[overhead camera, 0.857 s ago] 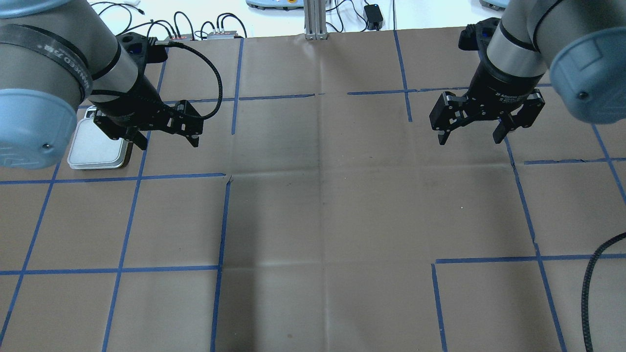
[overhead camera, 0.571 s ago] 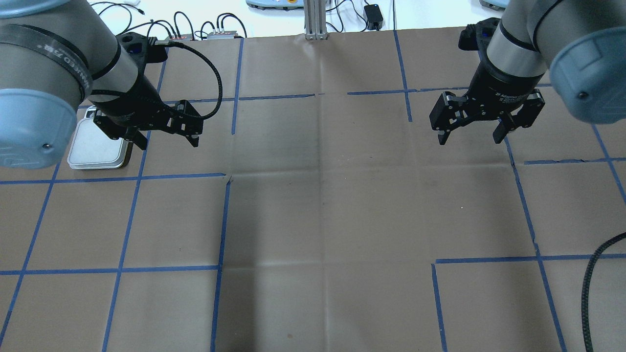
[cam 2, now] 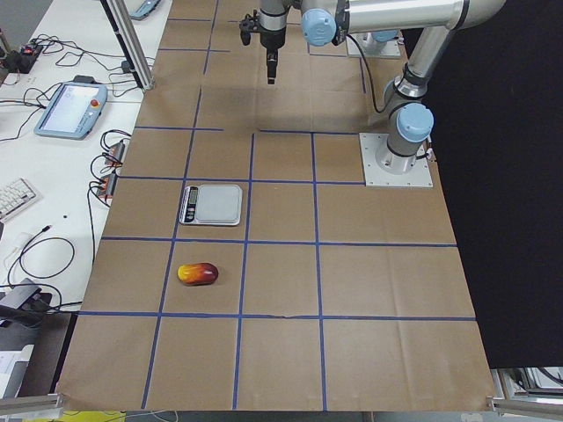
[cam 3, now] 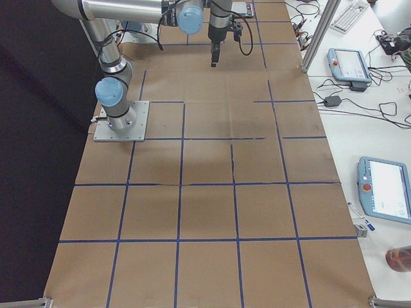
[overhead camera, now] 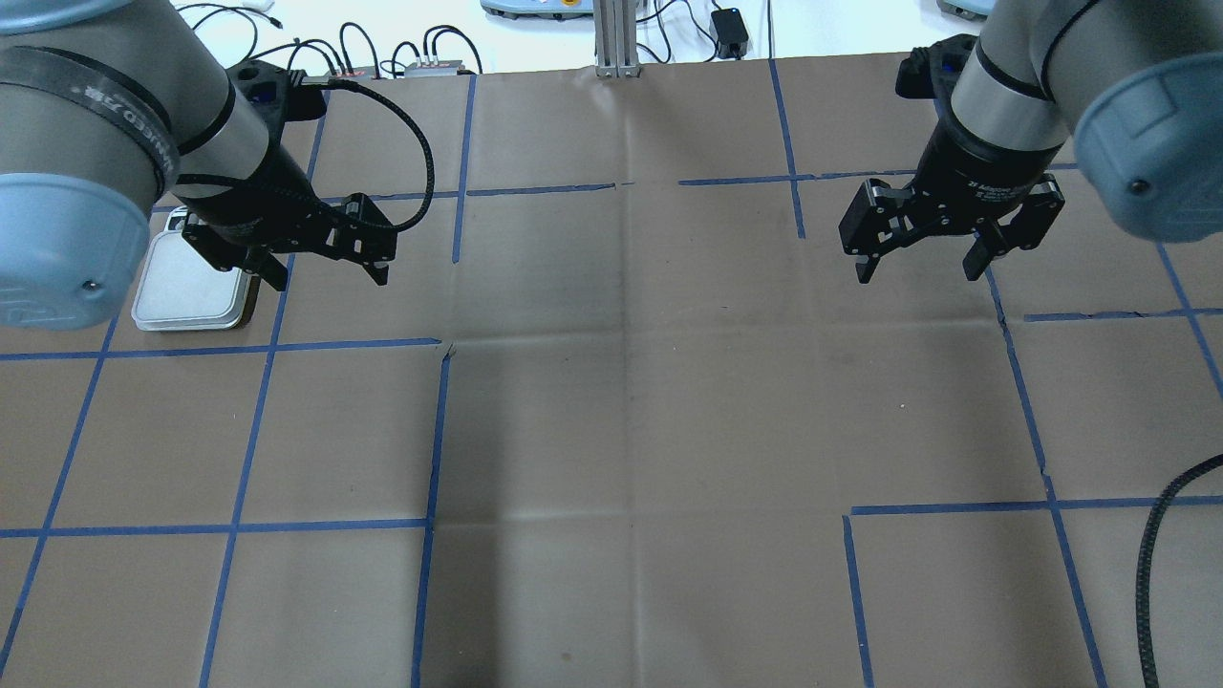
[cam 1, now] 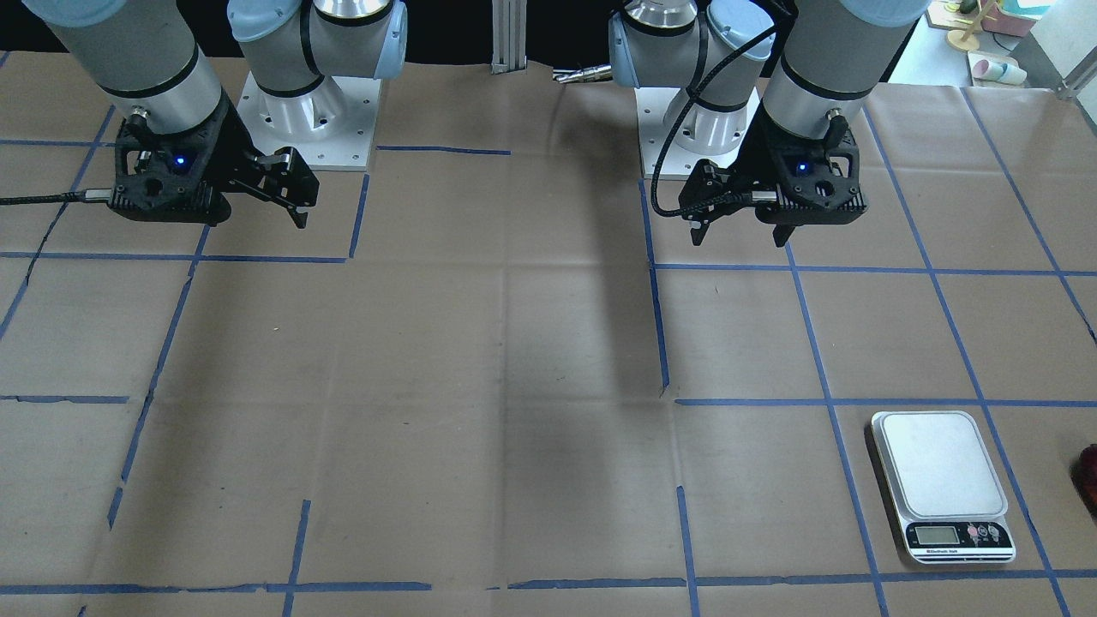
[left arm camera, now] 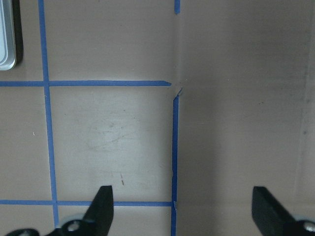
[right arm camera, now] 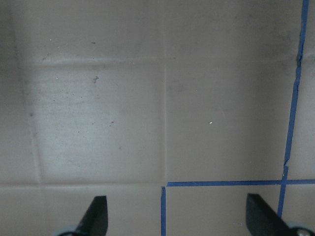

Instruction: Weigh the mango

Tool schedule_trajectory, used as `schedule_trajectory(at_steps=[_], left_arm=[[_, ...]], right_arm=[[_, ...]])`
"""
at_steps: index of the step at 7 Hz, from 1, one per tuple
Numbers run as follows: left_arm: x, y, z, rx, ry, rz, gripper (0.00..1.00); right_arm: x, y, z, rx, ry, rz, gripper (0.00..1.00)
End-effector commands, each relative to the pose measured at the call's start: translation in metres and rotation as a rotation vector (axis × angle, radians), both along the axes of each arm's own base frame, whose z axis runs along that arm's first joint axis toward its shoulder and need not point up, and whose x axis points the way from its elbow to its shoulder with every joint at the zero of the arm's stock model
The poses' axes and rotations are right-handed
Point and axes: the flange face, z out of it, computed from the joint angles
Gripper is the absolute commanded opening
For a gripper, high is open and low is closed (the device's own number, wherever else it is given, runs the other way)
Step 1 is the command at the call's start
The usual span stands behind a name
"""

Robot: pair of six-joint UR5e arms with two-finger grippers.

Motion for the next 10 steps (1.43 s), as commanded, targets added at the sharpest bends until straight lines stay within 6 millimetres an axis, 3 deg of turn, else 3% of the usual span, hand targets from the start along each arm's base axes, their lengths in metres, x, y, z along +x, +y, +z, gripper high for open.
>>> schedule_trajectory(at_steps=[1, 2, 5, 7, 10], left_arm=[[0.001, -0.001, -0.001, -0.001, 0.001, 0.0, 1.0], [0.005, -0.002, -0.002, 0.0, 0.0, 0.0, 1.0], [0.086, -0.023, -0.022, 0.047, 0.007, 0.156, 1.0], [0.129, -0.037, -0.032, 0.029, 0.006, 0.056, 1.0], [0.269, -0.085, -0.079, -0.068, -0.054, -0.031, 1.0]], right_arm=[[0.0, 0.0, 0.0, 0.0, 0.0, 0.0, 1.0], [0.0, 0.0, 0.0, 0.0, 0.0, 0.0, 1.0], [0.0, 0.0, 0.0, 0.0, 0.0, 0.0, 1.0], [0.0, 0.0, 0.0, 0.0, 0.0, 0.0, 1.0], [0.0, 0.0, 0.0, 0.0, 0.0, 0.0, 1.0]])
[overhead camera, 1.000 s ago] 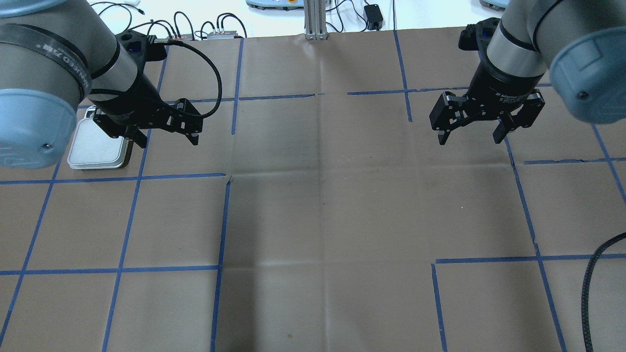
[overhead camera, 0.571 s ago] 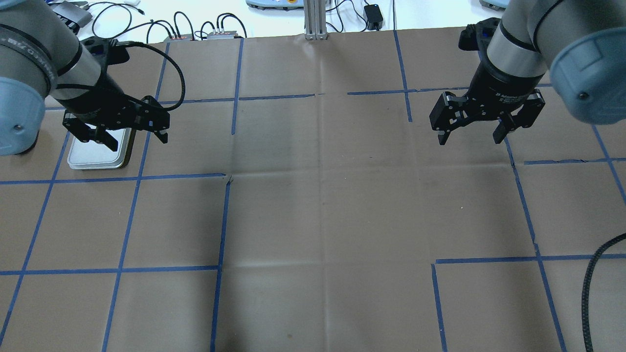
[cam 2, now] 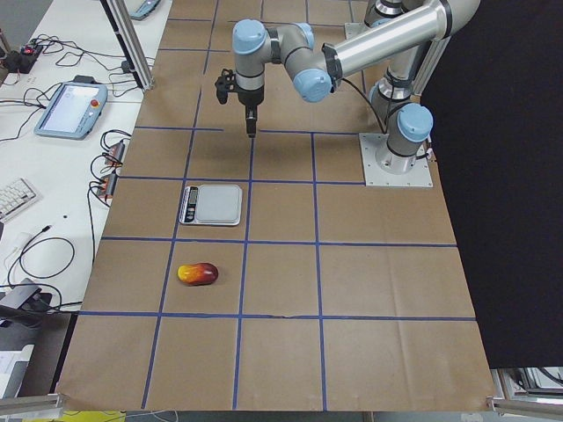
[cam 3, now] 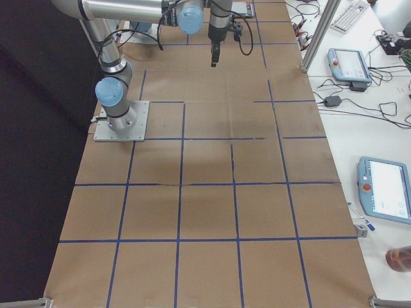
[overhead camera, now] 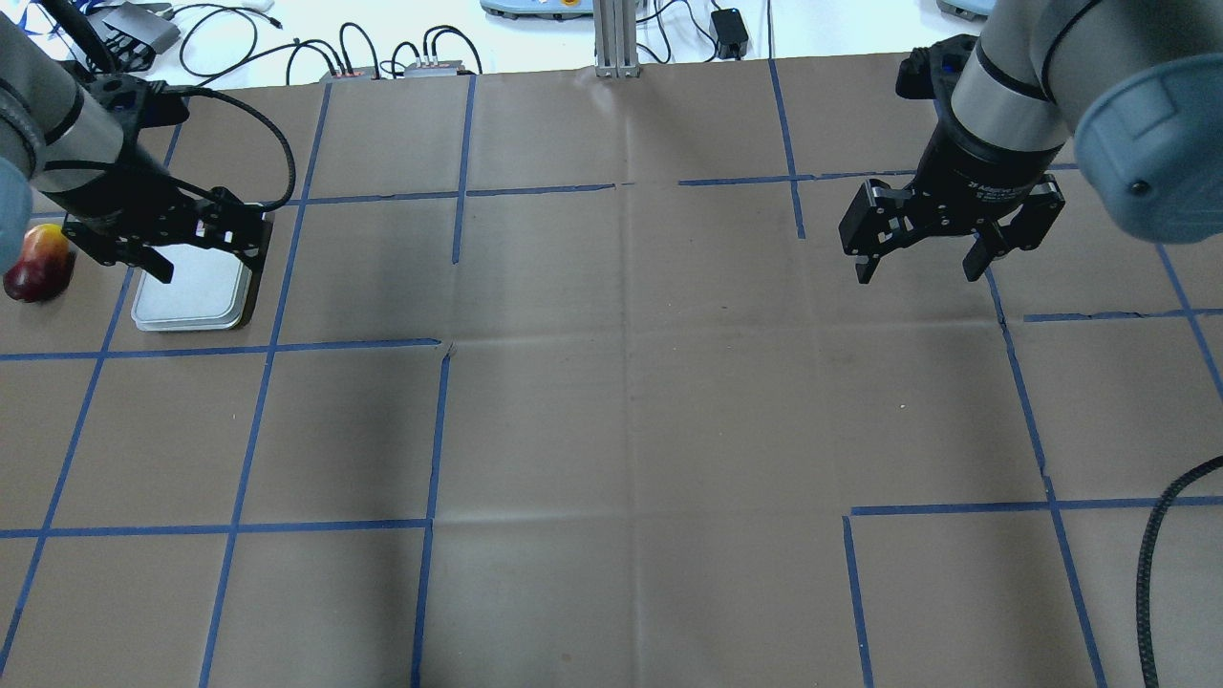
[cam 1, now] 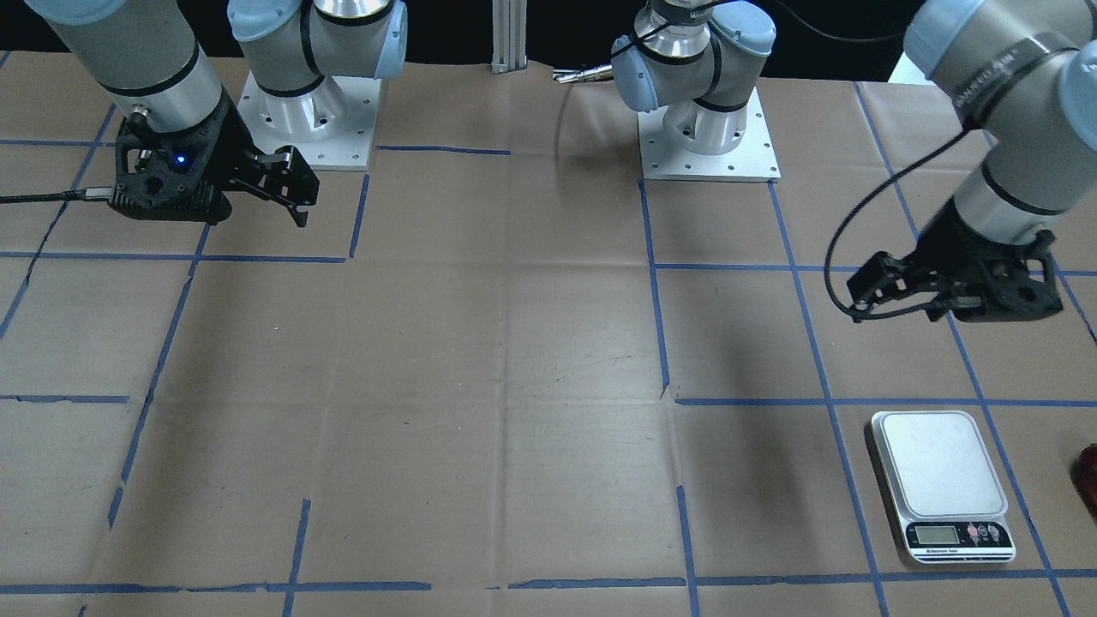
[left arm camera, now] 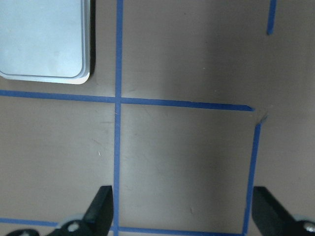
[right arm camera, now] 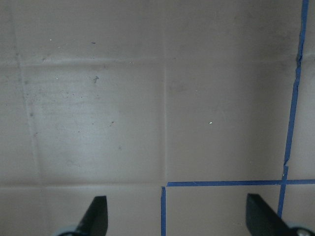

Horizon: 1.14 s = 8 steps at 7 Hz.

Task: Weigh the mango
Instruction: 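Move the left gripper out toward the mango beside the scale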

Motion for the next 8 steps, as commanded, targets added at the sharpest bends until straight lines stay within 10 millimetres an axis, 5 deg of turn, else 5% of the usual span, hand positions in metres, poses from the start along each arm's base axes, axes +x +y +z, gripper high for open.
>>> schedule_trajectory(at_steps=[1, 2, 4, 6, 8], left_arm=[[0.141, -0.029, -0.038, -0.04, -0.033, 0.023, 1.0], [0.22, -0.054, -0.056, -0.037, -0.032, 0.089, 1.0], [0.303, -0.109, -0.07, -0.083, -0.079, 0.109, 1.0], [0.351, -0.133, -0.111, -0.055, -0.051, 0.133, 1.0], [0.367, -0.144, -0.142, -0.014, -0.008, 0.137, 1.0]], right_arm=[[0.0, 0.0, 0.0, 0.0, 0.0, 0.0, 1.0], [0.0, 0.0, 0.0, 0.0, 0.0, 0.0, 1.0], [0.0, 0.0, 0.0, 0.0, 0.0, 0.0, 1.0], [0.0, 0.0, 0.0, 0.0, 0.0, 0.0, 1.0], [0.0, 0.0, 0.0, 0.0, 0.0, 0.0, 1.0]])
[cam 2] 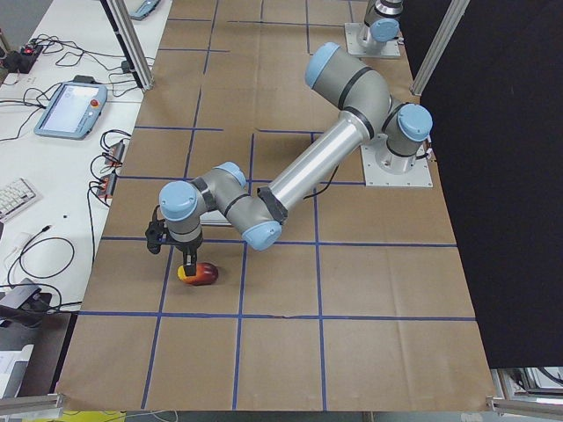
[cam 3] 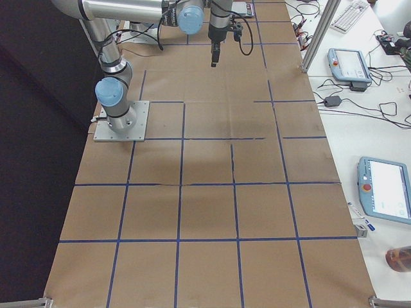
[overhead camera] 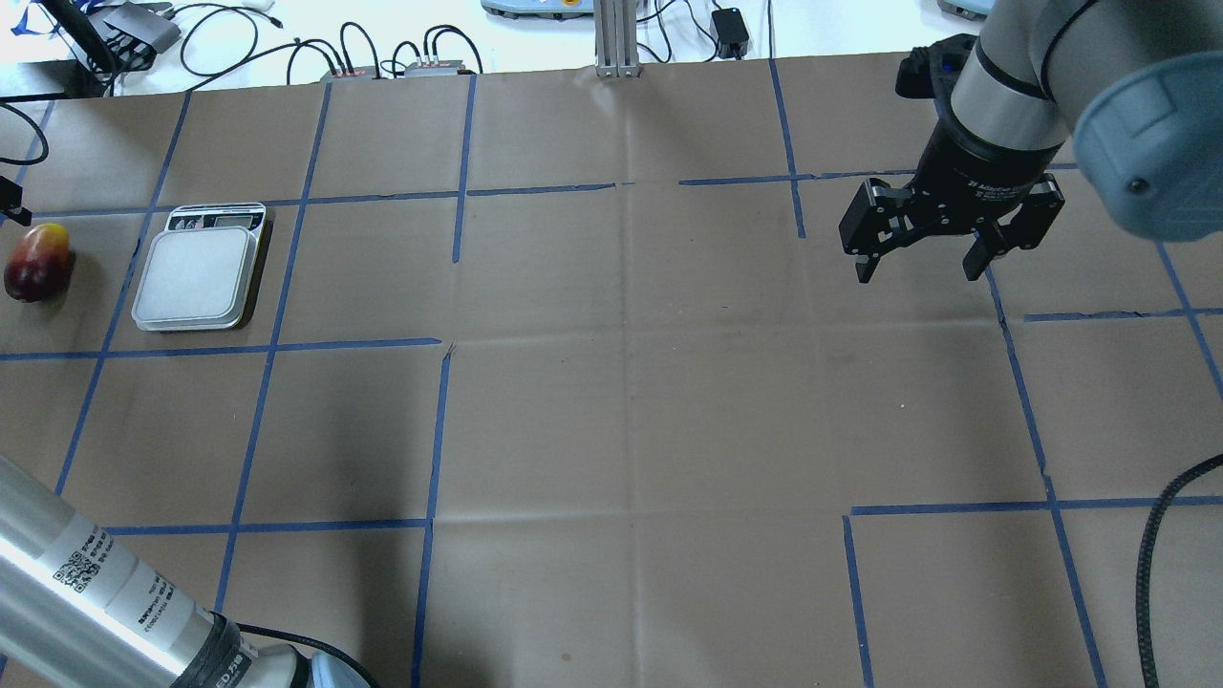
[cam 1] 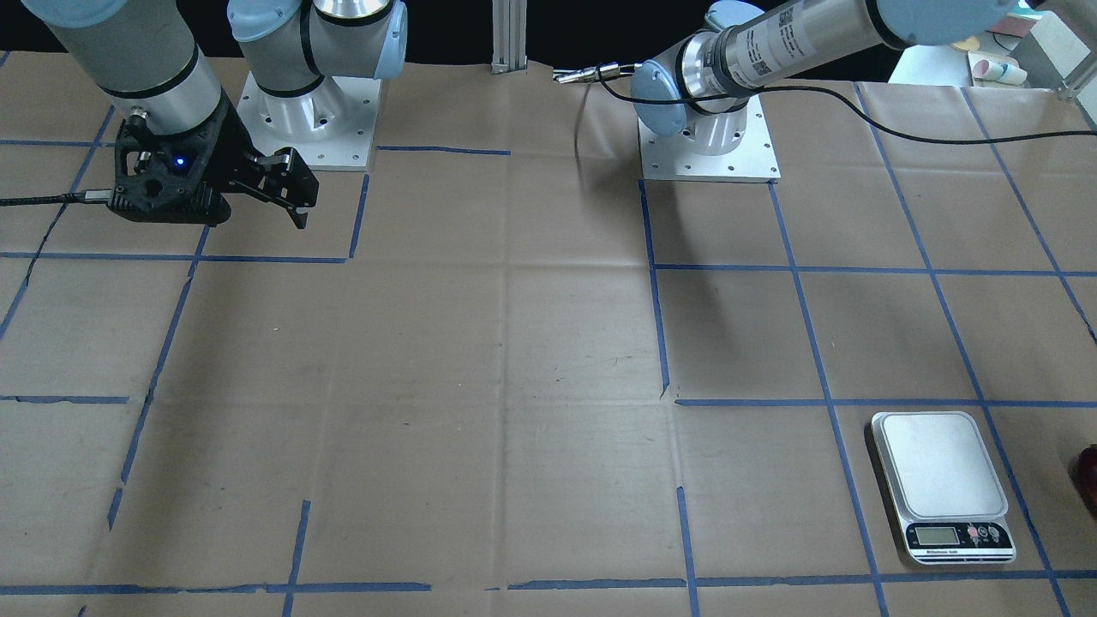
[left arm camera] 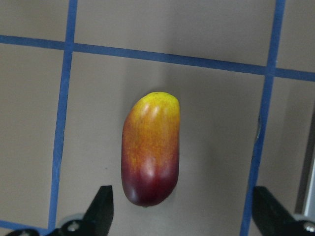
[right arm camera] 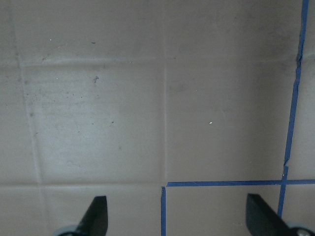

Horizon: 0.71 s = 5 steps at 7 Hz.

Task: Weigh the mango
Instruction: 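Move the left gripper out toward the mango beside the scale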

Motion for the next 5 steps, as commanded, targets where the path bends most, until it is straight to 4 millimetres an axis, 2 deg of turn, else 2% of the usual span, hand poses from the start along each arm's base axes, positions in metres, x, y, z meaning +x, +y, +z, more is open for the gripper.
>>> schedule_trajectory(at_steps=[1, 4, 5], left_arm=[[0.018, -0.013, -0.038, 0.02, 0.06, 0.007, 1.0], [0.021, -0.016, -0.091, 0.068, 0.12, 0.006, 1.0], [0.022, -0.017, -0.098, 0.077, 0.126, -0.015, 0.93]], right_arm=[[0.0, 0.0, 0.0, 0.0, 0.0, 0.0, 1.0], [0.0, 0.0, 0.0, 0.0, 0.0, 0.0, 1.0], [0.0, 0.0, 0.0, 0.0, 0.0, 0.0, 1.0]])
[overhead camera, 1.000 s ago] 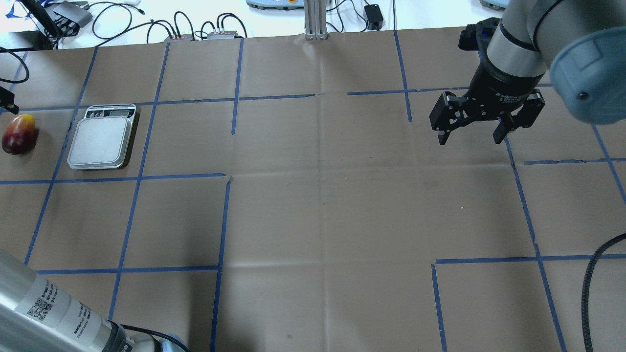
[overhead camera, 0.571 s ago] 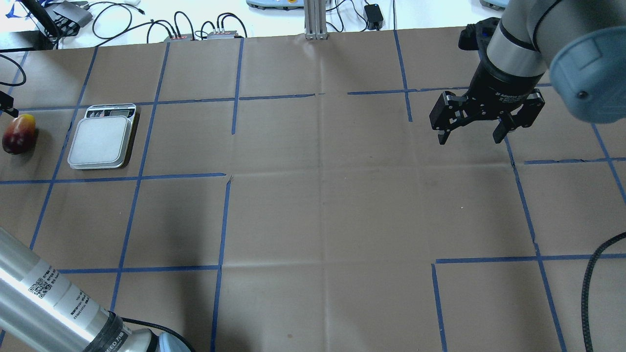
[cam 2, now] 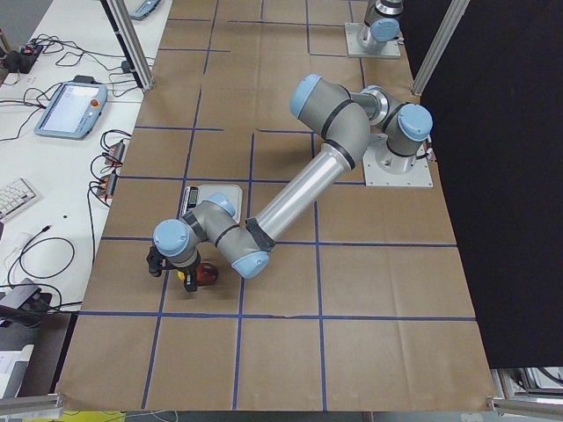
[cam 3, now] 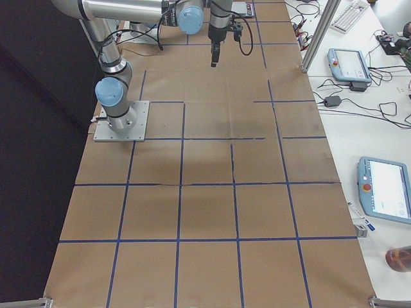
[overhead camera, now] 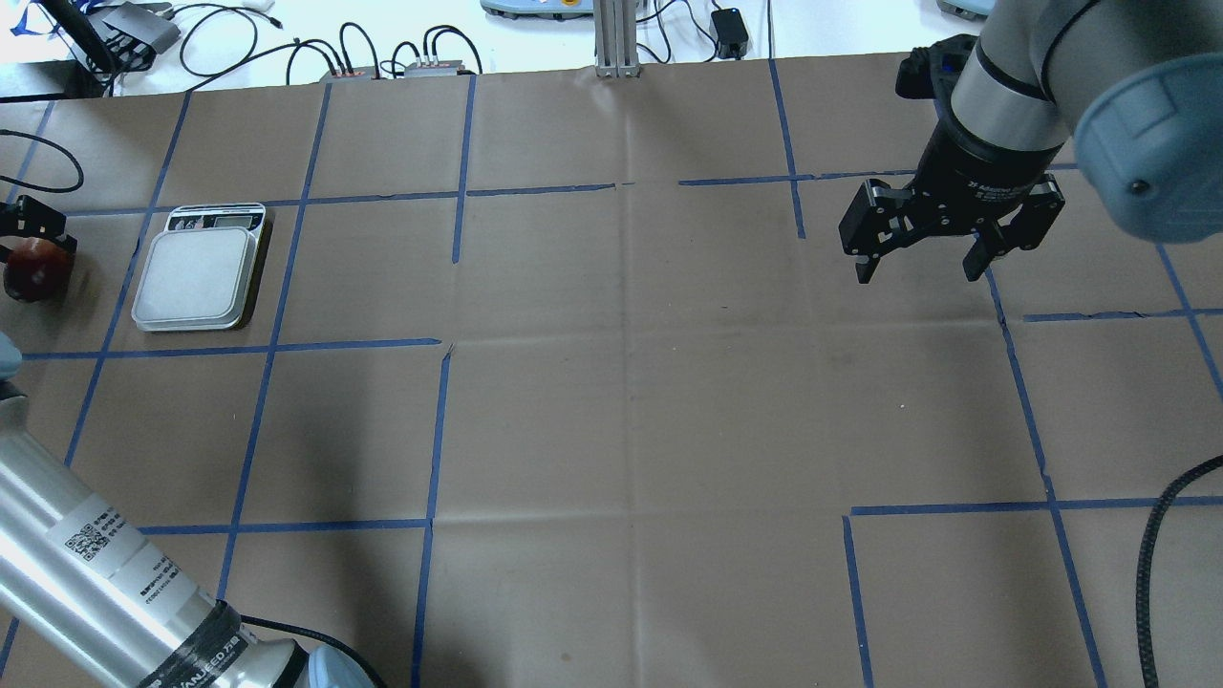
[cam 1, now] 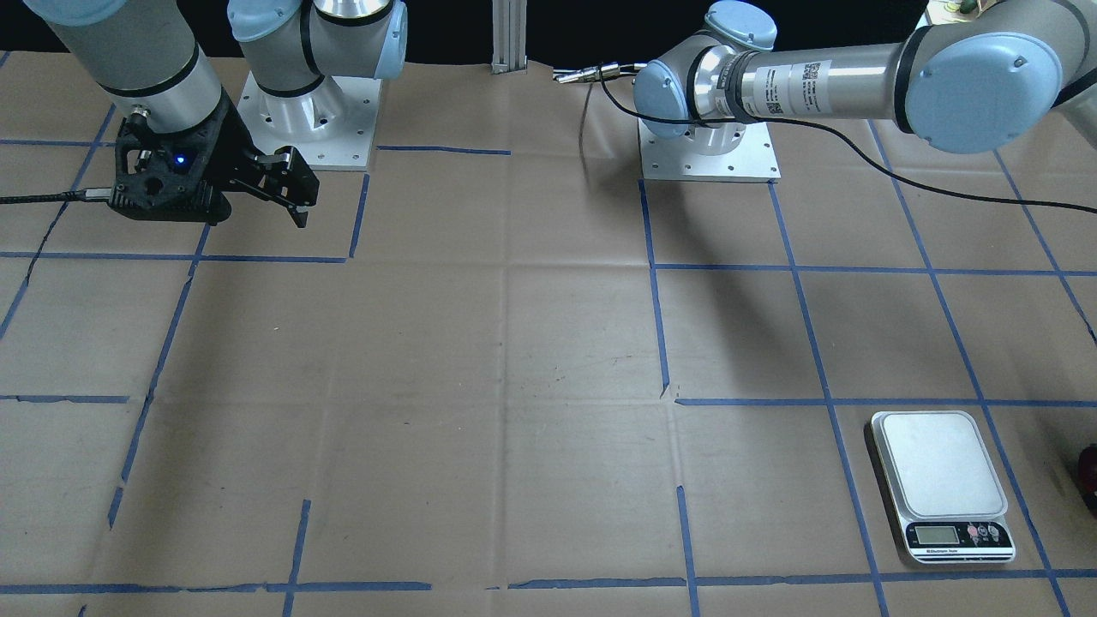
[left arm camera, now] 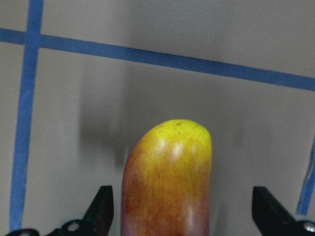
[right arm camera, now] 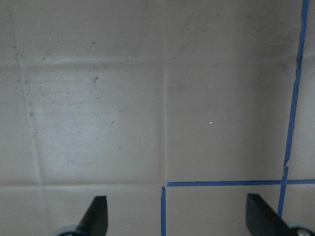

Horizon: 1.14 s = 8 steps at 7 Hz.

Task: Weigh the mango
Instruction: 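Close the left gripper on the red-yellow mango and lift it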

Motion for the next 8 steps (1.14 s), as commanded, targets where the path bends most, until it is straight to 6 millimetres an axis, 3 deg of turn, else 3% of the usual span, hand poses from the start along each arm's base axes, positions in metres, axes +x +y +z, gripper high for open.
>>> schedule_trajectory(at_steps=[1, 2, 3, 4, 5, 6, 8], left_arm=[[0.004, 0.006, -0.013, 0.03, 0.023, -0.071, 0.38], [0.0, 0.012, -0.011, 0.07, 0.065, -0.063, 0.0], [-0.005, 0.01, 0.006, 0.061, 0.054, -0.063, 0.0], [-0.021, 0.007, 0.042, 0.041, 0.033, -0.075, 0.0], [-0.074, -0.01, 0.064, 0.04, 0.028, -0.113, 0.0], [-0.126, -0.015, 0.073, 0.057, 0.037, -0.152, 0.0], [-0.202, 0.013, 0.06, 0.161, 0.049, -0.127, 0.0]], right_arm=[[0.0, 0.0, 0.0, 0.0, 0.0, 0.0, 1.0], [0.0, 0.0, 0.0, 0.0, 0.0, 0.0, 1.0], [0.0, 0.0, 0.0, 0.0, 0.0, 0.0, 1.0], [0.0, 0.0, 0.0, 0.0, 0.0, 0.0, 1.0], [0.0, 0.0, 0.0, 0.0, 0.0, 0.0, 1.0], [0.0, 0.0, 0.0, 0.0, 0.0, 0.0, 1.0], [0.0, 0.0, 0.0, 0.0, 0.0, 0.0, 1.0]])
